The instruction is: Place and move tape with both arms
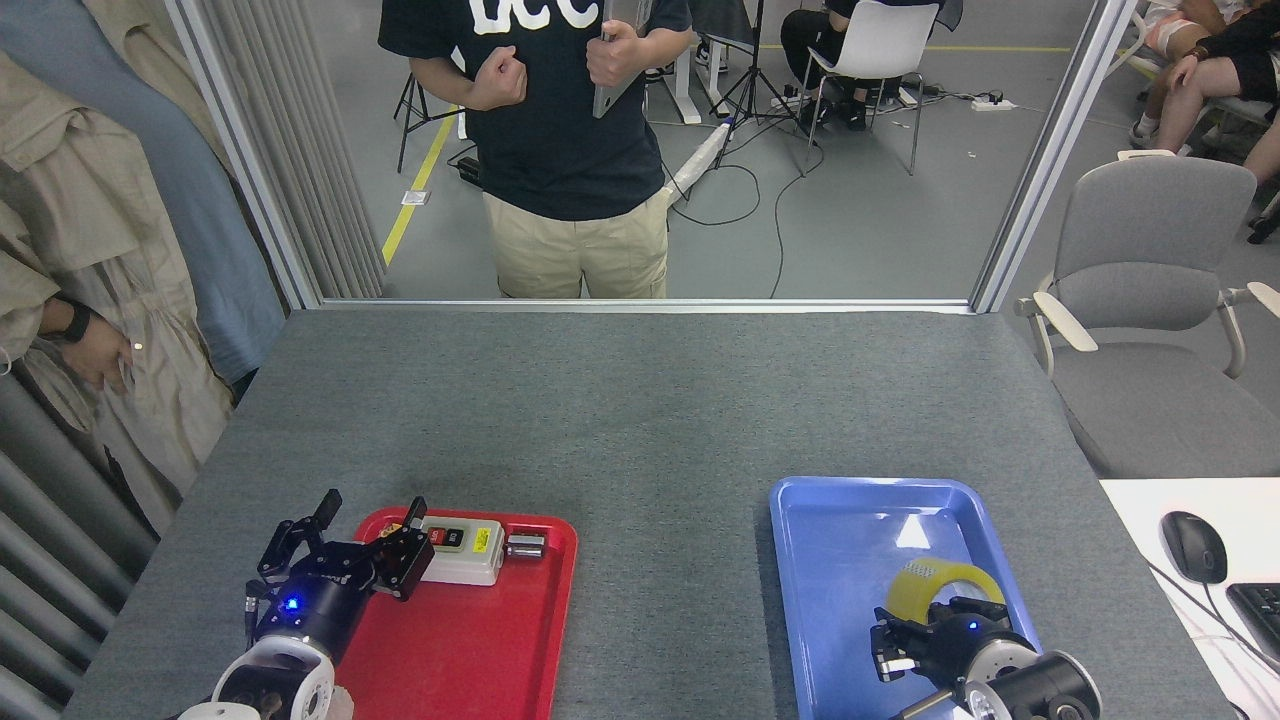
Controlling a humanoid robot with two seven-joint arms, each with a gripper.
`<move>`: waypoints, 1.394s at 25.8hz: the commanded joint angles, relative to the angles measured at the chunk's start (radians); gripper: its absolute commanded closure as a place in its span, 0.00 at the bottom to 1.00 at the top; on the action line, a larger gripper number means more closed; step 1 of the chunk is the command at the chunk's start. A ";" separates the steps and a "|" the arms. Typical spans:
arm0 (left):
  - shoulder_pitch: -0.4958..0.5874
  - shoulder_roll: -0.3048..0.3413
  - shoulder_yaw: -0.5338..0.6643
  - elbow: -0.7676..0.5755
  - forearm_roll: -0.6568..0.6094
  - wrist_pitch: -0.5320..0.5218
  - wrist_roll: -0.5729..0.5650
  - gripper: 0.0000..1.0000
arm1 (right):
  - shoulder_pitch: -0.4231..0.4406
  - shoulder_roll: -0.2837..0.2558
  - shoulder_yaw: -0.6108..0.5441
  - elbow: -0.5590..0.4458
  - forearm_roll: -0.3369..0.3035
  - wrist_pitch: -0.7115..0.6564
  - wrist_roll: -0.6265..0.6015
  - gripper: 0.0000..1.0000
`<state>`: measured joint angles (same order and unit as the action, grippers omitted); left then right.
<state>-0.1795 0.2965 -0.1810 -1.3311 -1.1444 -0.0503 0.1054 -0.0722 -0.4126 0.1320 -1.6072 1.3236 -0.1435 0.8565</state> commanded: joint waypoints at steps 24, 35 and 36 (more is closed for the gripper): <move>0.075 -0.039 0.092 -0.048 -0.041 -0.003 0.172 0.00 | 0.040 0.035 -0.040 0.007 0.003 0.078 -0.752 0.02; 0.078 -0.062 0.092 -0.051 -0.081 -0.017 0.178 0.00 | 0.124 0.124 -0.058 0.007 -0.001 0.148 -0.995 0.02; 0.078 -0.062 0.091 -0.050 -0.080 -0.016 0.178 0.00 | 0.126 0.126 -0.058 0.007 -0.001 0.163 -0.995 0.02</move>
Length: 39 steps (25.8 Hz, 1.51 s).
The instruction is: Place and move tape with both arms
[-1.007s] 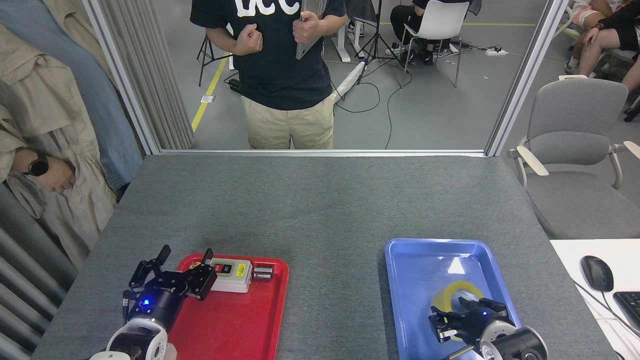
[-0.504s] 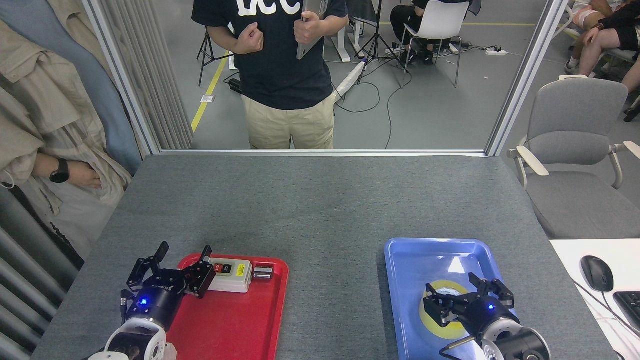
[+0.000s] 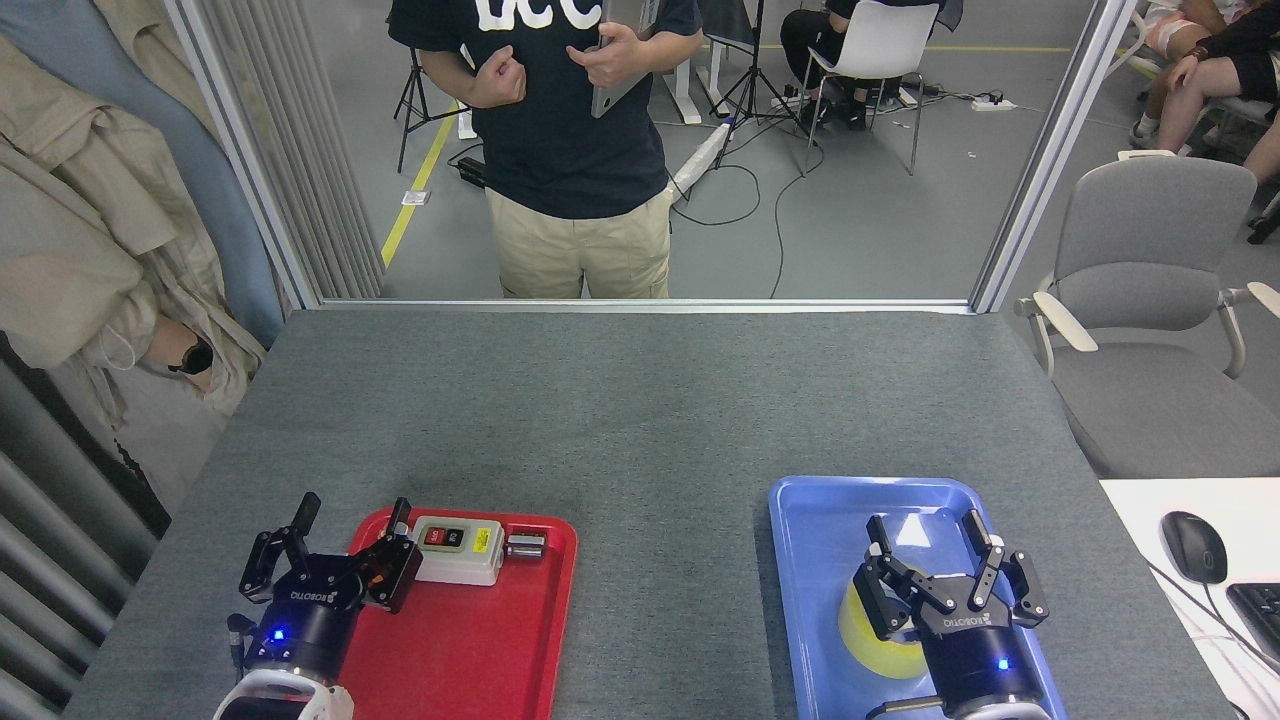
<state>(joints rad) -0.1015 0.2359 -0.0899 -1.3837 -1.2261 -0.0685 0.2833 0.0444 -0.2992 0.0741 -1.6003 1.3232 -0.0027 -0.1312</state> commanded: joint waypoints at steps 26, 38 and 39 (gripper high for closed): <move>0.020 -0.010 0.004 -0.003 0.005 0.000 -0.016 0.00 | 0.026 0.045 0.012 0.016 -0.061 0.135 0.007 0.01; 0.026 -0.009 0.006 0.002 0.025 -0.002 -0.030 0.00 | 0.025 0.035 0.015 0.017 -0.098 0.098 0.005 0.01; 0.026 -0.009 0.006 0.003 0.025 0.000 -0.030 0.00 | 0.025 0.035 0.015 0.017 -0.096 0.089 0.005 0.01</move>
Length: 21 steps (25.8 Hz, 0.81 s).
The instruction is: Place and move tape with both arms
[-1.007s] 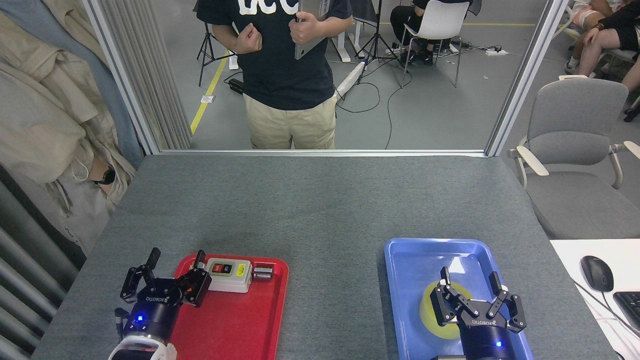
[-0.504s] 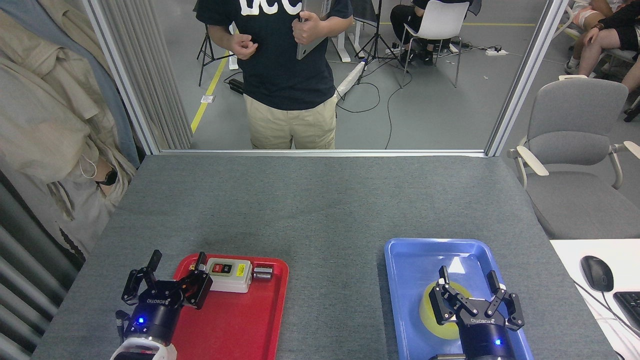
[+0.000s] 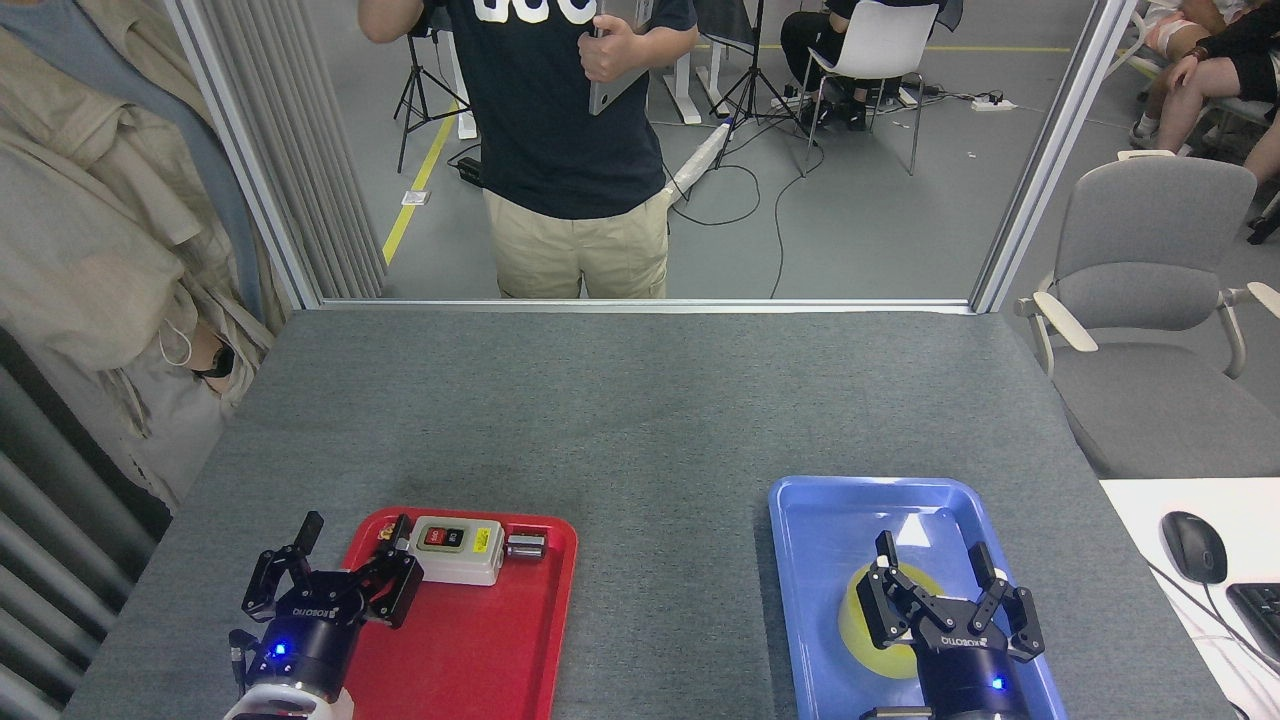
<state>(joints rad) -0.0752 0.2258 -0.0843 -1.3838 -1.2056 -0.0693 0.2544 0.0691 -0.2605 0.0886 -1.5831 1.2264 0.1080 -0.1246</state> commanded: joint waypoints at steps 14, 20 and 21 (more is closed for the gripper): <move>0.000 -0.002 0.003 0.005 0.005 -0.001 -0.001 0.00 | 0.003 -0.005 0.000 0.009 0.033 -0.039 0.000 0.00; 0.000 0.000 0.003 0.005 0.005 -0.001 -0.001 0.00 | 0.003 -0.006 0.002 0.015 0.071 -0.037 0.002 0.00; 0.000 0.000 0.003 0.005 0.005 -0.001 -0.001 0.00 | 0.003 -0.006 0.002 0.015 0.071 -0.039 0.002 0.00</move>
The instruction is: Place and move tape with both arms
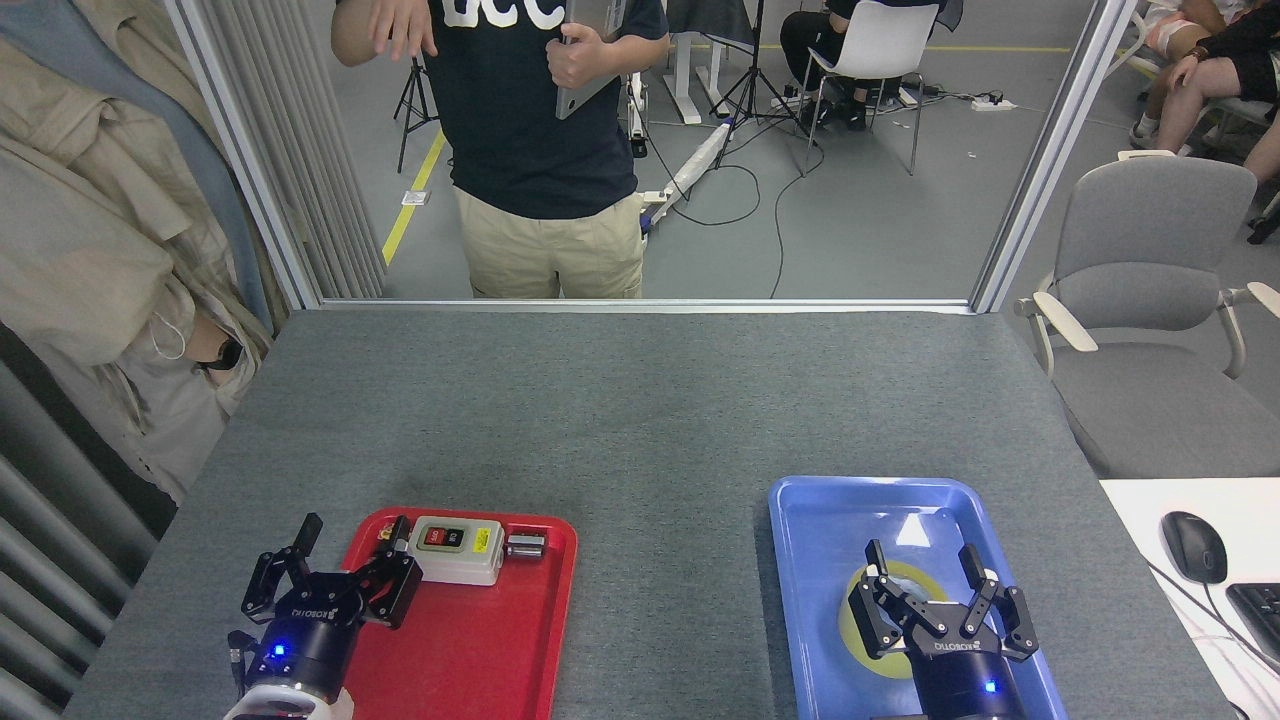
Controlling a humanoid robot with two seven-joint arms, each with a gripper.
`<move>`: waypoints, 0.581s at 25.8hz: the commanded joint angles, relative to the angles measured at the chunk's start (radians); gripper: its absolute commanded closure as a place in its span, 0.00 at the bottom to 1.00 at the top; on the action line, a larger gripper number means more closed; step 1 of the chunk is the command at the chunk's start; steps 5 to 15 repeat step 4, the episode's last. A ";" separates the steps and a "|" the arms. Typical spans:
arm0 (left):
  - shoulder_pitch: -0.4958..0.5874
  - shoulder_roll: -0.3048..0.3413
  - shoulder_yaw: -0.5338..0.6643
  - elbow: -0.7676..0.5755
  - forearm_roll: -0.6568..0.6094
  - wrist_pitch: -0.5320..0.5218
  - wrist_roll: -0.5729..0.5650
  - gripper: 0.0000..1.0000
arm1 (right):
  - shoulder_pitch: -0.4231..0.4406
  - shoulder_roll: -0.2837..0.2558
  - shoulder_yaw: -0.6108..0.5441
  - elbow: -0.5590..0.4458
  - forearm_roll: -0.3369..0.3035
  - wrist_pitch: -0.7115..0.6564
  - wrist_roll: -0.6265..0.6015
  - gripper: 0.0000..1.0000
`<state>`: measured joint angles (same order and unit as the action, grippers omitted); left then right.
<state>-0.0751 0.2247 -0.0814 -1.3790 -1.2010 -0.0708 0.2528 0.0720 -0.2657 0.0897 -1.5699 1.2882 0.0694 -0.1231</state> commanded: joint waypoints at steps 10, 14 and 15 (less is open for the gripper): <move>0.000 0.001 -0.001 0.000 0.001 0.000 0.000 0.00 | 0.000 -0.001 -0.001 0.001 0.008 0.000 0.000 0.00; 0.000 0.001 -0.001 0.000 0.001 0.000 0.000 0.00 | 0.000 -0.001 -0.001 0.001 0.008 0.000 0.000 0.00; 0.000 0.001 -0.001 0.000 0.001 0.000 0.000 0.00 | 0.000 -0.001 -0.001 0.001 0.008 0.000 0.000 0.00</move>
